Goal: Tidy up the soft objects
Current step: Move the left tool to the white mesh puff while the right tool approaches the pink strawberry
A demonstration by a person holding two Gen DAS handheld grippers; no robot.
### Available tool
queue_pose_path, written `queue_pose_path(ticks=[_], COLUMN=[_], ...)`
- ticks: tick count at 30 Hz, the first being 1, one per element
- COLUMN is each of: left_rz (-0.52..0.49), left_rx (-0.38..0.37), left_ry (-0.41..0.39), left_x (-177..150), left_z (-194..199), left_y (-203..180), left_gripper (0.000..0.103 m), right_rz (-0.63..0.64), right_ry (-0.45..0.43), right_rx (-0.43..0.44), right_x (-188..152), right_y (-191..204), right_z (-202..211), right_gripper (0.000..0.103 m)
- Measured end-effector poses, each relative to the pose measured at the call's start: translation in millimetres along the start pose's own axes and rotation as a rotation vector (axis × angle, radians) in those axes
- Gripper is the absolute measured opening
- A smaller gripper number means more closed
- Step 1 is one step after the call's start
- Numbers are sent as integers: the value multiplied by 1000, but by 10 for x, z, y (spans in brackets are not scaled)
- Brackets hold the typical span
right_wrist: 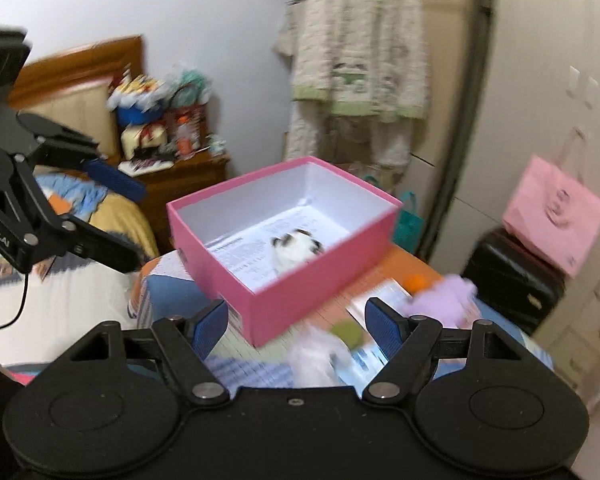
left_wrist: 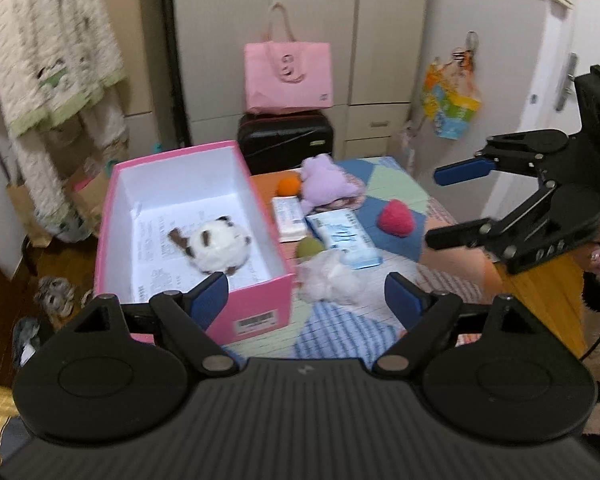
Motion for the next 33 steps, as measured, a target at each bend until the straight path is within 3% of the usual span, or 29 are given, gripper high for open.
queue_pose_path(ticks=[8, 15, 22, 33], left_rz=[-57, -98, -122, -96], left_rx=[-93, -102, -38, 102], left_ry=[14, 14, -38, -24], left_x=[-80, -175, -214, -337], left_z=[-330, -706, -953, -1529], left_y=[-406, -690, -801, -764], left_gripper=[85, 85, 85, 85], right_rz=[-131, -164, -216, -266], right_ry=[-25, -31, -74, -140], right_rx=[-101, -75, -68, -137], right_x=[-522, -692, -957, -1239], right_y=[-380, -533, -761, -1134], right_z=[365, 249, -34, -473], right_gripper=[81, 82, 82, 82])
Point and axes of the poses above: each gripper's, at about its wrist camera, not at the fingertips, and z roughly against the way its jaws point, y to its left, x to its top, the point moved 5 cm from there along -z, roughly the way its jaws point, and after that the axes turned 2 degrees about z, right-handed, at the moved point
